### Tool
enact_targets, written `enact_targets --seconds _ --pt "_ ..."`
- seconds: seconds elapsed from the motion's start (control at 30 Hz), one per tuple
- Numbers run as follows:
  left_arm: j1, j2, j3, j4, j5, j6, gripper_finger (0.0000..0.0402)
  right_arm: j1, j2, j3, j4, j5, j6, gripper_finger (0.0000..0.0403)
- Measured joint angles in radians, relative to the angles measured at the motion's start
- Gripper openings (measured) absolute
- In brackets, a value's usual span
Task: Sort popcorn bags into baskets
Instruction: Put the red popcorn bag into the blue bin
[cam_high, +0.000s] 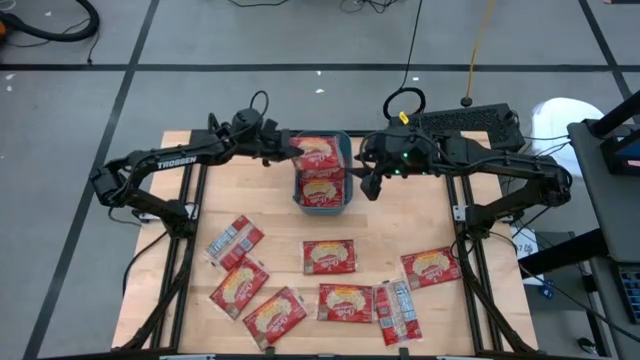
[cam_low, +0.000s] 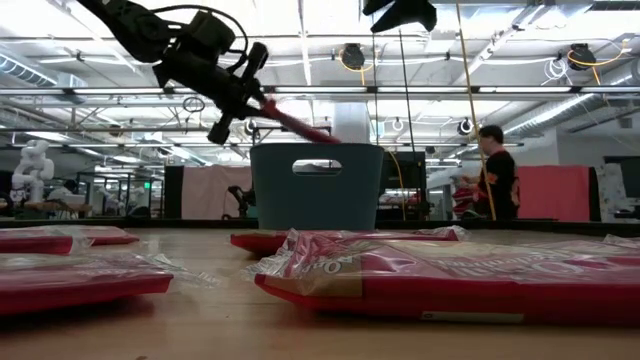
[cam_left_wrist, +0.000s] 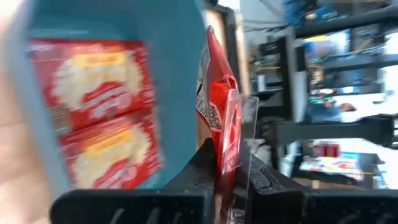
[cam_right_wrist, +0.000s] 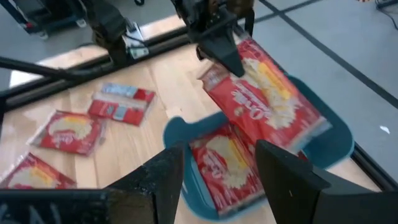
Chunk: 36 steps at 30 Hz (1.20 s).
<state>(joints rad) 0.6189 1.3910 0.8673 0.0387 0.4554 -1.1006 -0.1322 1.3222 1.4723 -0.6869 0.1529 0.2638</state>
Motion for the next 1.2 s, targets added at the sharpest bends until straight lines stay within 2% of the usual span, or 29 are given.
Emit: enact_targets --seconds 0.13,0.37,0.67,0.8,0.93,1.03,1.2 --pt "-0.006 0.035 0.0 -0.057 -0.026 0.024 0.0029 0.0 0.0 0.0 -0.036 0.001 0.0 0.0192" --pt "-0.004 0.132 0.014 0.09 -0.022 0.029 0.0011 0.0 0.0 0.0 -0.039 0.029 -0.038 0.0192" --pt "0.002 0.228 0.018 0.061 -0.009 0.09 0.0029 -0.011 0.0 0.0 -0.051 0.029 -0.042 0.0192" --pt "0.009 0.227 0.018 0.092 0.004 0.109 0.002 -0.011 0.0 0.0 -0.063 0.029 -0.042 0.0192" --pt "0.028 0.227 0.022 0.117 0.032 0.065 0.002 -0.014 0.0 0.0 -0.066 0.029 -0.044 0.0192" --pt "0.049 0.227 0.055 0.066 0.065 0.06 0.002 -0.023 0.0 0.0 -0.066 0.029 -0.044 0.0192" --pt "0.071 0.227 0.114 0.006 0.068 0.144 0.002 -0.041 0.0 0.0 -0.063 0.029 -0.048 0.0192"
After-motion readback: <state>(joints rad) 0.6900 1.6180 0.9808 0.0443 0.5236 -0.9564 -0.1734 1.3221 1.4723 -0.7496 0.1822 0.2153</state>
